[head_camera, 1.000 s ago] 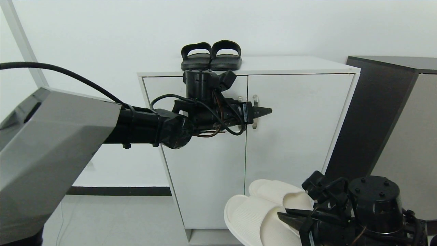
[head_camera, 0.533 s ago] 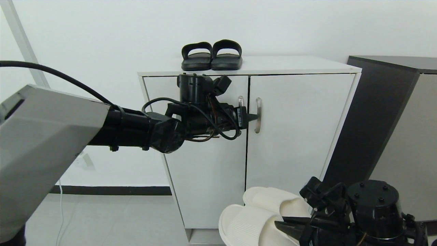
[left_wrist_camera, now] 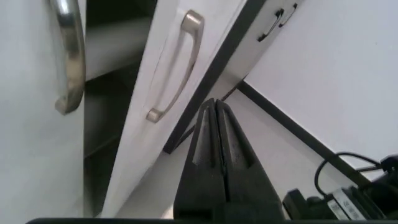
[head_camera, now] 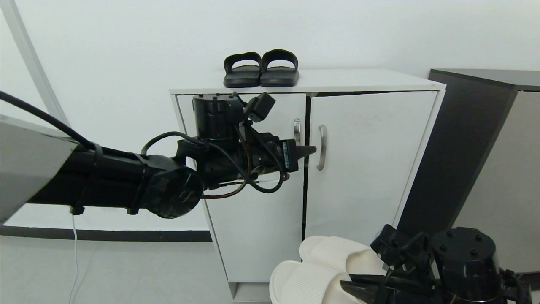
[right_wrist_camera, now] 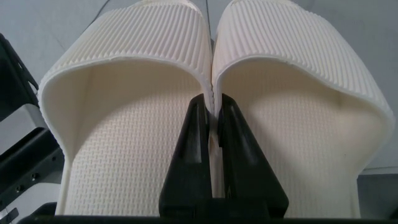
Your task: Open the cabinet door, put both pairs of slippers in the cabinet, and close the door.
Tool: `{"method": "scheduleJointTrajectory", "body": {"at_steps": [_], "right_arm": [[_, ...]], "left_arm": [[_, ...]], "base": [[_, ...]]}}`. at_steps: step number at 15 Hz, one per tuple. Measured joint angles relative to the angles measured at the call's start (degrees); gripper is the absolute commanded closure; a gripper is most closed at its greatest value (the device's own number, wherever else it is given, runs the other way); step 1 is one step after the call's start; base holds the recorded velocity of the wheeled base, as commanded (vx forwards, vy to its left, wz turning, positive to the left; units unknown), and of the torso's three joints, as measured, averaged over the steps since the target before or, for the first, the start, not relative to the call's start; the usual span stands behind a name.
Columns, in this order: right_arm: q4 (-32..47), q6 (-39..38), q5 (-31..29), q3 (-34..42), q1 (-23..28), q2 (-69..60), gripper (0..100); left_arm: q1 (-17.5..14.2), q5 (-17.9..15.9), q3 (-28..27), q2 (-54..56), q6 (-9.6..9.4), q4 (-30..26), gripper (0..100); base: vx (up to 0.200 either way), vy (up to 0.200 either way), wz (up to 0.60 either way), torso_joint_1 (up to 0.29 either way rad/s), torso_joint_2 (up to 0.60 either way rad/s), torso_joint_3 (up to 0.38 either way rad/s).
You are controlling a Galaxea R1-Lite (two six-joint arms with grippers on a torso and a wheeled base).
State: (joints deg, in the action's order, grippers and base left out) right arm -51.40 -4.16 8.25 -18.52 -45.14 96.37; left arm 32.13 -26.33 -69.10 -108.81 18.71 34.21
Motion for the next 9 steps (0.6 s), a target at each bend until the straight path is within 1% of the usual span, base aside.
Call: {"method": "scheduleJointTrajectory", "body": {"at_steps": [2, 4, 6, 9], "right_arm": [[0.0, 0.0, 0.0, 0.1, -0.1, 0.0, 100], [0.0, 0.0, 0.0, 0.1, -0.2, 0.0, 100], [0.0, 0.1, 0.0, 0.2, -0.3, -0.1, 100], [0.1, 0.1, -0.1, 0.2, -0.4, -0.1, 100]], "left_arm": [[-1.7, -0.1, 0.2, 0.6, 0.13, 0.4, 100], [-2.5, -0.1, -1.8, -0.2, 0.61, 0.4, 100], [-3.2, -0.1, -4.5, -1.9, 1.18, 0.4, 100], [-3.4, -0.1, -10.3, -5.8, 1.54, -0.1, 100]], "base": [[0.000, 0.000, 0.00, 0.000, 0.00, 0.000], [0.000, 0.000, 0.00, 0.000, 0.00, 0.000], [0.000, 0.000, 0.00, 0.000, 0.00, 0.000], [0.000, 0.000, 0.00, 0.000, 0.00, 0.000]]}}
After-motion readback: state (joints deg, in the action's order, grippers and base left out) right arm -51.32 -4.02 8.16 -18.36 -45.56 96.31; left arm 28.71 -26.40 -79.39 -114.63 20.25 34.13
